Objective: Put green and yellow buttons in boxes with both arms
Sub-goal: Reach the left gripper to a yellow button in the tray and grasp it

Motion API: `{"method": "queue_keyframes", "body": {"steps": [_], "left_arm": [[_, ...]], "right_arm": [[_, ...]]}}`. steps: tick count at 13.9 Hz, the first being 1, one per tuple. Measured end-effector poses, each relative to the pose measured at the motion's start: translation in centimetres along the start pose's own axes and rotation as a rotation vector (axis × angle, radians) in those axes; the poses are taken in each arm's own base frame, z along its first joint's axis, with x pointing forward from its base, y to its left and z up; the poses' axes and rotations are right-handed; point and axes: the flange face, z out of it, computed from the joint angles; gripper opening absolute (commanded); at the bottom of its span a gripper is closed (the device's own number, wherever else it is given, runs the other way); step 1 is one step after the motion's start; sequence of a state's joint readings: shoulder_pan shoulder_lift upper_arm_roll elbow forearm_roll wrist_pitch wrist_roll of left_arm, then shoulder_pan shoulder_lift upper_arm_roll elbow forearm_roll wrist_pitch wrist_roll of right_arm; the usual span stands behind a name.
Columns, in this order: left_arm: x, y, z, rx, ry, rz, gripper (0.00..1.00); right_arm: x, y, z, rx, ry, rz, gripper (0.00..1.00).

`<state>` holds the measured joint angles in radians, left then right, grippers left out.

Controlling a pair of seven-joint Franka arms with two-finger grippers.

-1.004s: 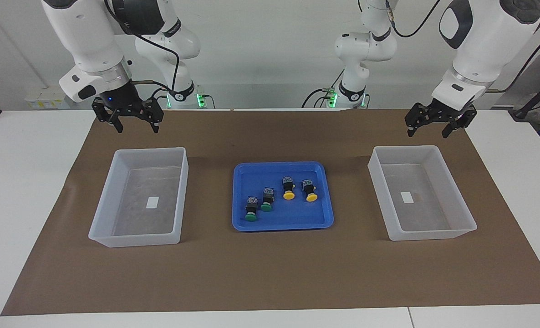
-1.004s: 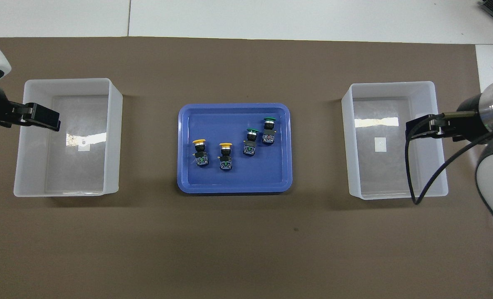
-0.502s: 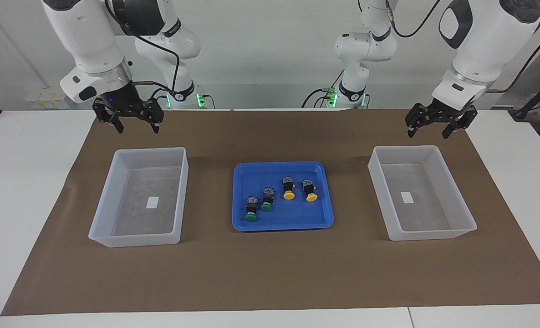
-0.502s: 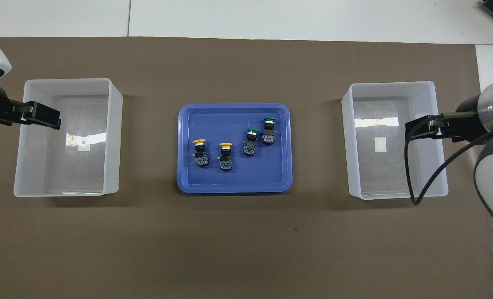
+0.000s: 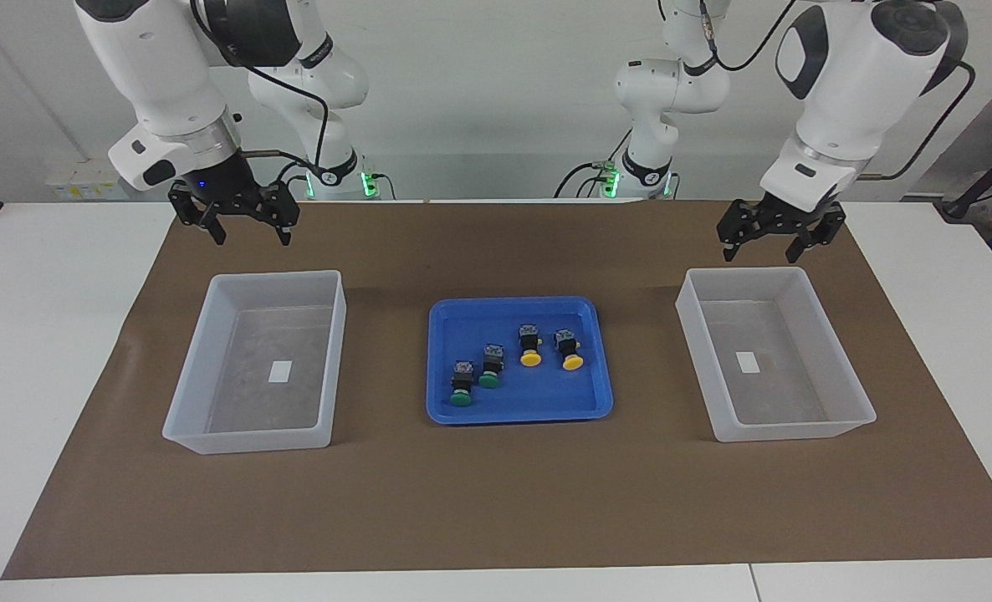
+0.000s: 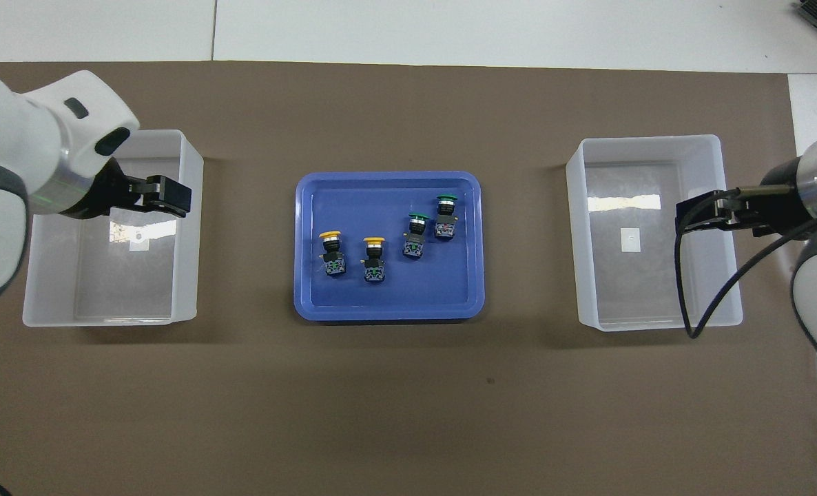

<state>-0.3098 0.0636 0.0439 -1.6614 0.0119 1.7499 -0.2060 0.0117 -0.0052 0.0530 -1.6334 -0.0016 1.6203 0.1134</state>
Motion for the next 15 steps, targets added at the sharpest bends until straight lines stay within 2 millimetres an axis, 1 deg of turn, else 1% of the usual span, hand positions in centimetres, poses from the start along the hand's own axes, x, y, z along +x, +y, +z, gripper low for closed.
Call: {"method": "queue_keyframes", "body": {"steps": [1, 3, 5, 7, 10, 13, 15], "left_arm": [[-0.1, 1.4, 0.9, -0.002, 0.005, -0.014, 1.0], [-0.1, 3.5, 3.2, -0.008, 0.024, -0.039, 1.0], [0.0, 6.2, 6.5, -0.019, 0.048, -0.078, 1.0], [0.0, 8.3, 9.4, -0.033, 0.075, -0.104, 1.0], [-0.2, 9.5, 12.2, -0.041, 0.087, -0.132, 1.0], [-0.5, 11.4, 15.6, -0.049, 0.096, -0.154, 1.0], [-0.8, 11.9, 17.8, -0.053, 0.103, -0.154, 1.0]], "right_arm": [[0.0, 0.0, 0.0, 0.0, 0.003, 0.0, 1.0], [0.3, -0.1, 0.0, 0.003, 0.03, 0.0, 1.0], [0.7, -0.1, 0.6, 0.006, 0.051, -0.001, 1.0], [1.0, -0.3, 1.3, 0.009, 0.077, 0.0, 1.0], [1.4, -0.7, 2.7, 0.013, 0.103, 0.008, 1.0], [1.8, -1.0, 3.4, 0.019, 0.136, 0.013, 1.0], [2.0, -2.4, 4.3, 0.026, 0.151, 0.039, 1.0]]}}
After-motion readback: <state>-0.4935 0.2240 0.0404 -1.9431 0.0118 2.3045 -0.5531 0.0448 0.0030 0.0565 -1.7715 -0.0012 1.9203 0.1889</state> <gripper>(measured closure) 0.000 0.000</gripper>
